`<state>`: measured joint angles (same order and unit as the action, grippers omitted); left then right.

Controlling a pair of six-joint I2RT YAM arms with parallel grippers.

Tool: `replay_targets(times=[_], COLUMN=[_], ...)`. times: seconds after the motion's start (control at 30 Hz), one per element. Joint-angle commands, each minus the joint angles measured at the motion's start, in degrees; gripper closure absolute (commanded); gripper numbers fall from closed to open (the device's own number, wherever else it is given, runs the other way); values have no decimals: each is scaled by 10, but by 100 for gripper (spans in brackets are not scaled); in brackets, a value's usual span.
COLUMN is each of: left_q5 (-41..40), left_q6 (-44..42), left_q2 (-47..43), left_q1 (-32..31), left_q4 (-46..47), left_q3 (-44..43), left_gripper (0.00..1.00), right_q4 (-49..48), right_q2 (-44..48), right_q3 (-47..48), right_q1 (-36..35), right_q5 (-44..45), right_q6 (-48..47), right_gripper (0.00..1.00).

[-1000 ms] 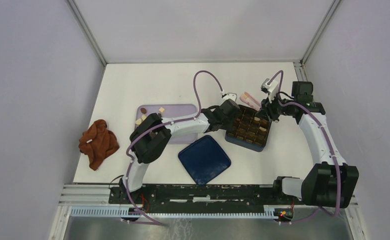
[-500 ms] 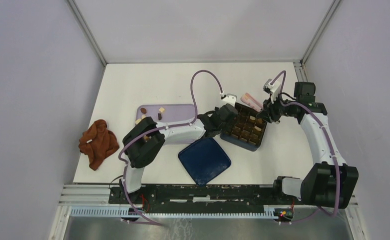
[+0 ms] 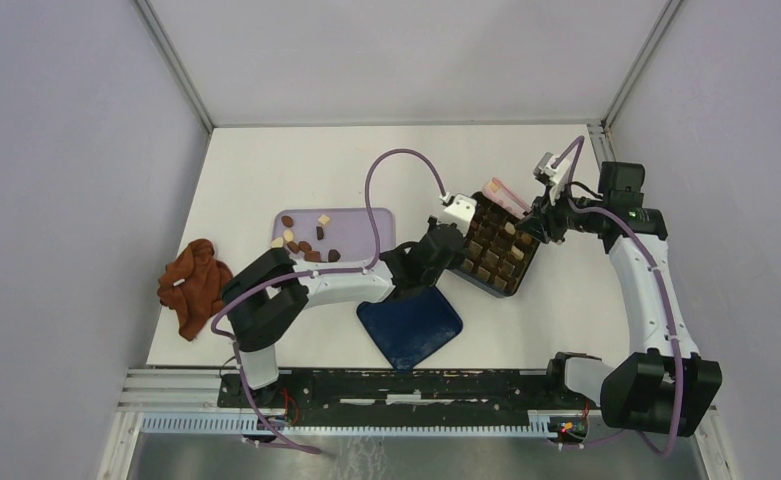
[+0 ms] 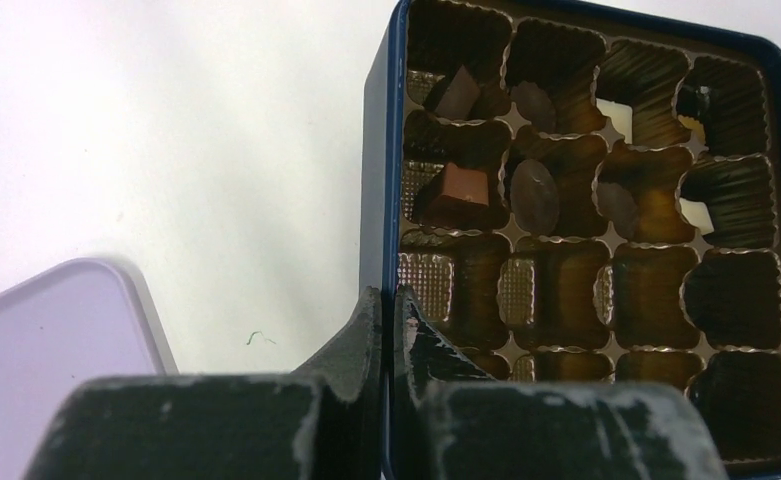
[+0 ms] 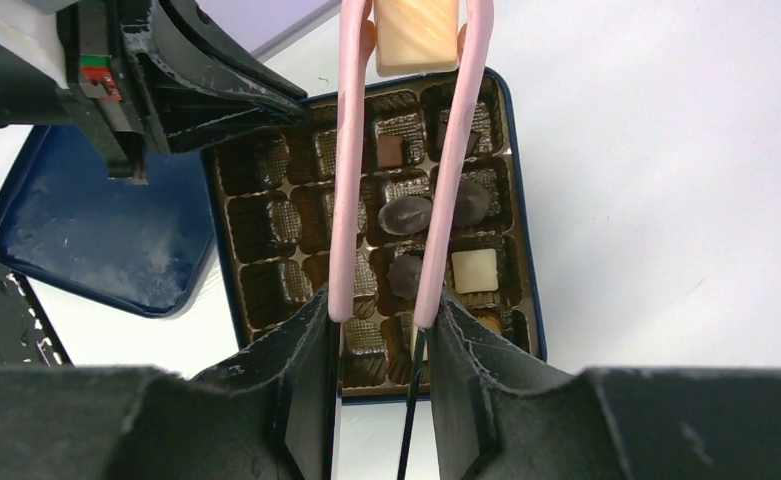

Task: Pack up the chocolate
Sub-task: Place the fake chocolate in the packing box.

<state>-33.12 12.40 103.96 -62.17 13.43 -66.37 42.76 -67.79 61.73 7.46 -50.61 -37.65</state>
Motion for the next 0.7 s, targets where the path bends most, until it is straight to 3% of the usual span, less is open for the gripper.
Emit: replay_targets(times=[0.0, 0.17, 0.4, 0.67], left_q5=[-27, -30, -29, -1], left_q6=[-45, -74, -69, 30], left_q2=[-43, -44, -31, 20], left_q1=[-1, -3, -3, 3], left_q4=[165, 235, 259, 133], left_q3=[15, 44, 46, -21], left_gripper=[98, 98, 98, 98], right_q4=[15, 26, 31, 43], right_q2=[22, 34, 40, 30], right_q3=[26, 19, 9, -15], right_q1=[3, 8, 15, 17], right_q5=[-26, -22, -19, -13], right_q6=[-17, -28, -37, -58], right_gripper=[86, 86, 85, 85])
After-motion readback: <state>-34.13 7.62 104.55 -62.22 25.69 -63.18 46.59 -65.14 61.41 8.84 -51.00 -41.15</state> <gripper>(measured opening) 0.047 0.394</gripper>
